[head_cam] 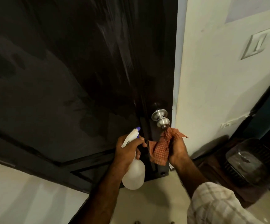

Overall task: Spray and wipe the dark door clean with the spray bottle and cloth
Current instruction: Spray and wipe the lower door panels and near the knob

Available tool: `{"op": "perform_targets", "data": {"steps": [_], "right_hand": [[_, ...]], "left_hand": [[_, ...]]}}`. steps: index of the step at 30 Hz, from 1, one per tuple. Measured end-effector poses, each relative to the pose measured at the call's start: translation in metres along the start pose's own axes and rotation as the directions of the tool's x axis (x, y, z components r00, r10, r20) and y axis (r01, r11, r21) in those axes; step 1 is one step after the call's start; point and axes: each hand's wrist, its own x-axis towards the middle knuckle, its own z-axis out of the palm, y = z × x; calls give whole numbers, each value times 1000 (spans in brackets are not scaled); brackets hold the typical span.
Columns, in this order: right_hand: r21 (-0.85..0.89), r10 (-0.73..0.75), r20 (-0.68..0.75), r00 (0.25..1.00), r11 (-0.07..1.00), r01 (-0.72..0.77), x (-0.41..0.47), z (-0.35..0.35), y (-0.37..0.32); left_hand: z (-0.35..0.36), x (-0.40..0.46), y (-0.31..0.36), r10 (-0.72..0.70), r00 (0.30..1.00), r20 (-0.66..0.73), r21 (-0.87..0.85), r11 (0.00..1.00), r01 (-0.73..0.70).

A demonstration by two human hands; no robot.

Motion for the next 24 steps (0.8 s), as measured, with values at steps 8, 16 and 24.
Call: {"op": "perform_targets", "data": {"steps": [8,16,24], "right_hand": [[-67,-117,180,977,989,131,6,-45,0],[28,-140,42,989,990,139,13,-48,1],[-40,-202,13,979,978,203,14,-50,-13]], "left_hand": [[27,-8,-43,-184,981,63,153,973,173],[46,6,-61,-29,999,-17,243,970,33],[63,20,-56,-9,1000,-24,205,979,14]]}}
